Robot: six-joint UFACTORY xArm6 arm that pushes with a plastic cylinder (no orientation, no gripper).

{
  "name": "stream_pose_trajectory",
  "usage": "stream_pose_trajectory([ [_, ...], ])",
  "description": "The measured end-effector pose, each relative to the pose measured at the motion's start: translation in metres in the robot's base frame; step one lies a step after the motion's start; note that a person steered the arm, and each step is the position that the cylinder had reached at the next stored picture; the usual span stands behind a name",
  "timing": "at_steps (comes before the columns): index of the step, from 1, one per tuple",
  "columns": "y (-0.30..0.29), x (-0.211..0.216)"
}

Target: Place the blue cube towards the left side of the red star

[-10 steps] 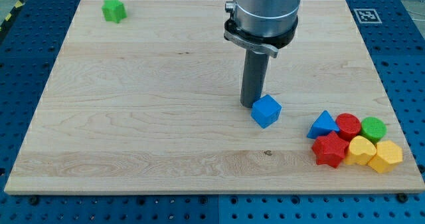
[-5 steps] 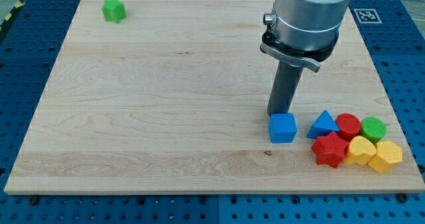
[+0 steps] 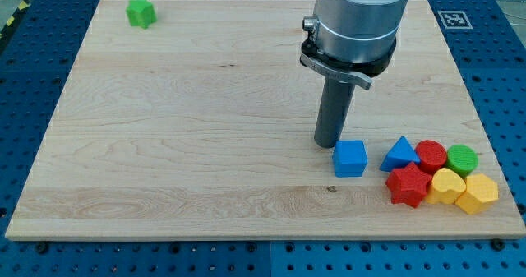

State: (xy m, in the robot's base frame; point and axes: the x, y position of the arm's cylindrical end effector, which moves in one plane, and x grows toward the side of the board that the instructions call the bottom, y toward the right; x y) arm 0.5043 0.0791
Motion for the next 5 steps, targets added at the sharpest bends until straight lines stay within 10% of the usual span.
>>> stream_pose_trajectory([
  [5,0.019,0.019],
])
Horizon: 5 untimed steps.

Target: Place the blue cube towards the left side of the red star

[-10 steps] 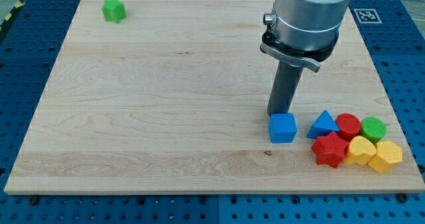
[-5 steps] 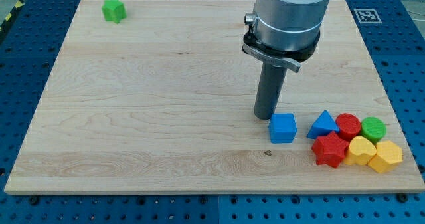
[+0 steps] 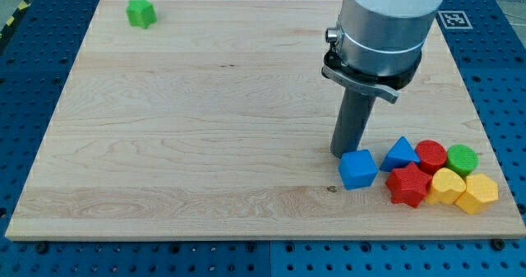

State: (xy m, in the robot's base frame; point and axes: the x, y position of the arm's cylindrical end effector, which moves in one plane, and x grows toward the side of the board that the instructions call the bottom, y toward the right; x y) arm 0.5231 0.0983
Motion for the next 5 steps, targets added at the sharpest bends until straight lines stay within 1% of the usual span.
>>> stream_pose_trajectory([
  [1,0.0,0.013],
  [3,0.0,0.016],
  [4,0.002,-0.006],
  [5,0.009,-0.039],
])
